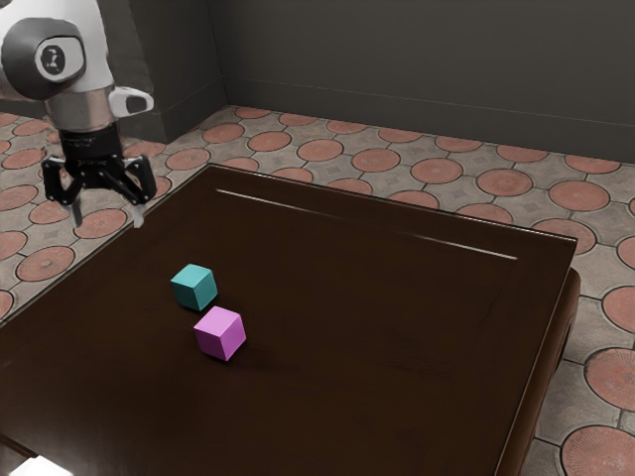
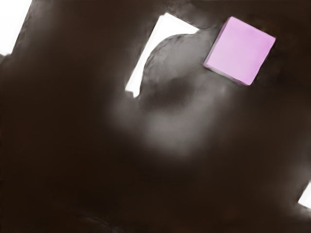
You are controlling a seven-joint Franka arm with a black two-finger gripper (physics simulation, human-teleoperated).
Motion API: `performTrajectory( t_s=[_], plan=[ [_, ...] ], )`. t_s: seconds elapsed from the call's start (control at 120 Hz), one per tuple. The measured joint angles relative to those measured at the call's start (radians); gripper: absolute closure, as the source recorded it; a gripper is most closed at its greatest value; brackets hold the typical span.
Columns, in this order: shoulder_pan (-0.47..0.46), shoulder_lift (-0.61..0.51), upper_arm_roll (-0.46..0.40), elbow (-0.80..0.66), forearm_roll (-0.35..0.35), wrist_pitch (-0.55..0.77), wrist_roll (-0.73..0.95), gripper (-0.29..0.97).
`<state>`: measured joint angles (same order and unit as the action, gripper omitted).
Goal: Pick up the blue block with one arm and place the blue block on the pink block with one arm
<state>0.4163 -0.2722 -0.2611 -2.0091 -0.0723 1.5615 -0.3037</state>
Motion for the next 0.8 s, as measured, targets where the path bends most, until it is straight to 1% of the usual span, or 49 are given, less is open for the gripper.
performTrajectory(
  t_s=[0.05,0.083,0.208,0.25,0.3,0.367,0.425,0.5,0.6,0.683,0.8],
  plan=[
    [0.000,-0.003,-0.003,-0.098,-0.044,0.052,-0.011,0.00],
    [-0.001,0.028,-0.010,-0.128,-0.058,0.093,-0.014,0.00],
    [-0.003,0.263,-0.039,-0.150,0.010,0.335,0.024,0.00],
    [-0.011,0.343,-0.035,-0.092,0.030,0.404,0.054,0.00],
    [-0.018,0.447,-0.016,0.039,0.062,0.459,0.106,0.00],
    [-0.005,0.587,0.017,0.237,0.106,0.487,0.194,0.00],
    [0.002,0.655,0.037,0.318,0.147,0.504,0.284,0.00],
    [0.002,0.738,0.046,0.389,0.182,0.519,0.395,0.00],
    [0.003,0.836,0.053,0.465,0.205,0.532,0.521,0.00],
    [0.004,0.881,0.065,0.497,0.211,0.538,0.606,0.00],
    [0.004,0.897,0.069,0.512,0.213,0.540,0.689,0.00]
  ],
)
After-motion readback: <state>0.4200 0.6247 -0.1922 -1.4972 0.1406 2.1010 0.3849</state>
